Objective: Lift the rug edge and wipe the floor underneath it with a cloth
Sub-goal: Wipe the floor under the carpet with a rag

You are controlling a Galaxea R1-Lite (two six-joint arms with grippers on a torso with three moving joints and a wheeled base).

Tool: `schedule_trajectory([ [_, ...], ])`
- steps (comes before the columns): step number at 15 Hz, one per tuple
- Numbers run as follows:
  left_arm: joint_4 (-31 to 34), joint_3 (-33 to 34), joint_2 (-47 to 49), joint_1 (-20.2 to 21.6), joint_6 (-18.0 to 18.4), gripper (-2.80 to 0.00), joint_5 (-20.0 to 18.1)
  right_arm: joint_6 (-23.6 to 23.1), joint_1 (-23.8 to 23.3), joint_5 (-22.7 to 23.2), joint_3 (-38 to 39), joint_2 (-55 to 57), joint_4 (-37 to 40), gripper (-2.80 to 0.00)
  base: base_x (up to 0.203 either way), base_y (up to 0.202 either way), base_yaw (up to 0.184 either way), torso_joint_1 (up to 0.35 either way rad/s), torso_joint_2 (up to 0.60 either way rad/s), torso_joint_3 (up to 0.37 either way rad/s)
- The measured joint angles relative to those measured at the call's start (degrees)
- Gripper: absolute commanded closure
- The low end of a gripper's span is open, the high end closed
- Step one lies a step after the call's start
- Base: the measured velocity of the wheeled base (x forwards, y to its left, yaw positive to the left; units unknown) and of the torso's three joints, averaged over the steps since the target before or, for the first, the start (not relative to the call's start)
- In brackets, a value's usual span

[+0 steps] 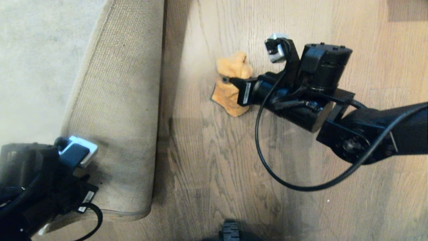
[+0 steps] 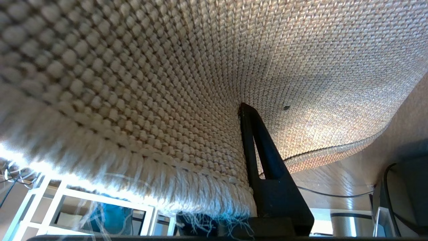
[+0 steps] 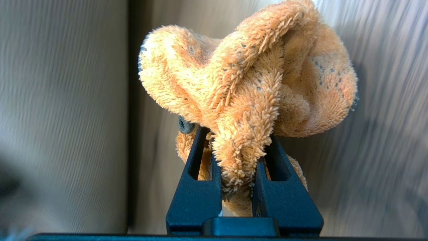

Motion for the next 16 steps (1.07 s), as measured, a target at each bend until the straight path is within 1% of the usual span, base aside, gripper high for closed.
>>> schedule_trajectory([
  [2, 0.00, 0.00, -0.02, -0.11, 0.07, 0.00, 0.00, 0.01, 1.88, 0.05, 9.25, -3.06, -2.97, 0.00, 0.000, 0.000, 0.000, 0.000, 0.00, 0.000],
  [4, 0.00, 0.00, -0.05, -0.11, 0.10, 0.00, 0.07, 0.31, 4.99, 0.05, 17.51, -4.34, -7.74, 0.00, 0.000, 0.000, 0.000, 0.000, 0.00, 0.000],
  [5, -0.02, 0.00, -0.07, -0.11, 0.10, 0.00, 0.09, 0.54, 6.38, 0.06, 20.24, -3.95, -10.61, 0.00, 0.000, 0.000, 0.000, 0.000, 0.00, 0.000],
  [7, -0.02, -0.04, -0.13, -0.11, 0.07, 0.00, 0.16, 1.11, 8.09, 0.09, 22.75, -1.40, -16.16, 0.00, 0.000, 0.000, 0.000, 0.000, 0.00, 0.000],
  [8, -0.01, -0.06, -0.13, -0.11, 0.09, 0.00, 0.17, 1.68, 8.44, 0.11, 22.62, 0.24, -17.51, 0.00, 0.000, 0.000, 0.000, 0.000, 0.00, 0.000],
  [11, -0.06, -0.11, -0.13, -0.11, 0.10, 0.00, 0.19, 3.33, 8.75, 0.11, 18.86, 5.65, -19.12, 0.00, 0.000, 0.000, 0.000, 0.000, 0.00, 0.000],
  [14, -0.09, -0.09, -0.22, -0.11, 0.10, 0.00, 0.28, 3.82, 8.80, 0.13, 12.99, 11.03, -19.96, 0.00, 0.000, 0.000, 0.000, 0.000, 0.00, 0.000],
  [16, -0.08, -0.02, -0.24, -0.11, 0.07, 0.00, 1.31, 3.86, 8.80, 0.09, 8.99, 13.87, -19.51, 0.00, 0.000, 0.000, 0.000, 0.000, 0.00, 0.000],
])
